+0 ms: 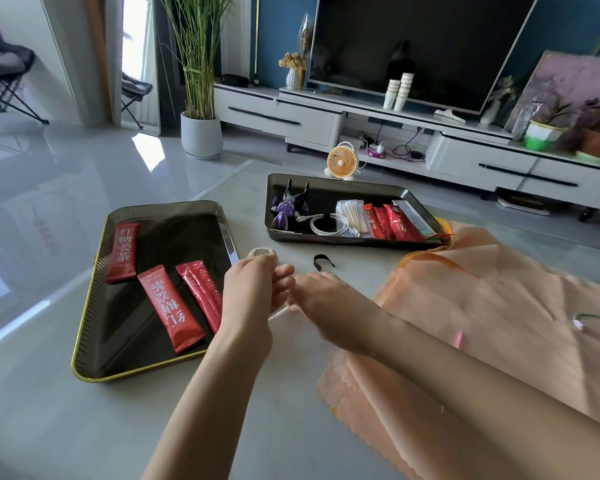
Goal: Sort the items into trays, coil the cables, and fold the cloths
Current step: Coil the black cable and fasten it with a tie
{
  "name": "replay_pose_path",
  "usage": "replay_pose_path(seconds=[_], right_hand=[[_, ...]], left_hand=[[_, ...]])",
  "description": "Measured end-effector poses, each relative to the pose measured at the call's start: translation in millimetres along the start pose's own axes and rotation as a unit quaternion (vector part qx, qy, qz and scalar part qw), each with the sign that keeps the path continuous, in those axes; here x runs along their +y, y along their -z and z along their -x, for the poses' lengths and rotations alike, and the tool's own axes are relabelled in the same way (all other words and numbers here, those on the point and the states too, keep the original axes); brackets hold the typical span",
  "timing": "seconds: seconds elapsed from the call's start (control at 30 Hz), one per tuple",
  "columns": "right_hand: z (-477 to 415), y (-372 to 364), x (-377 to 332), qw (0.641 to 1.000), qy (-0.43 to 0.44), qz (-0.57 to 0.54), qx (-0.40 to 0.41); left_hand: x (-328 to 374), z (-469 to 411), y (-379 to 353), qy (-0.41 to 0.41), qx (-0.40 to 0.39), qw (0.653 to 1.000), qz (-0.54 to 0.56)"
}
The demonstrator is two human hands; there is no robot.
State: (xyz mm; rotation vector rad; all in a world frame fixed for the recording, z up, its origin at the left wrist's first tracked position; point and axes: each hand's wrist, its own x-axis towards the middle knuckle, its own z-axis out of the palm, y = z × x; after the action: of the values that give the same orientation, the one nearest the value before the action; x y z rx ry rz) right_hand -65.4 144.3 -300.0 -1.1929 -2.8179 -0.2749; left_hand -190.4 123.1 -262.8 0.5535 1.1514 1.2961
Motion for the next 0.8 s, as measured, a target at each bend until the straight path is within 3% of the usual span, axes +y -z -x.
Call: replay_pose_path(seconds=[0.1, 0.33, 0.5, 0.8], right_hand=[[-3.1, 12.8, 22.9, 0.995, -0.059, -0.047, 0.072], [-55.7, 5.4, 83.1, 0.949, -0.278, -0.116, 0.093], [-91.8, -12.1, 88.1, 0.956, -0.278, -0.04, 0.079], [-79.9, -24.1, 83.0, 0.951, -0.279, -0.124, 0.042]], left_hand=[[-0.9, -3.1, 2.3, -0.014, 0.014, 1.0, -0.007], [-7.8, -5.7, 1.0, -0.006, 0.01, 1.0, -0.019], [-3.5, -14.9, 7.2, -0.009, 0.017, 1.0, -0.02], [-4.9, -15.5, 3.9, 0.015, -0.007, 0.998, -0.057]])
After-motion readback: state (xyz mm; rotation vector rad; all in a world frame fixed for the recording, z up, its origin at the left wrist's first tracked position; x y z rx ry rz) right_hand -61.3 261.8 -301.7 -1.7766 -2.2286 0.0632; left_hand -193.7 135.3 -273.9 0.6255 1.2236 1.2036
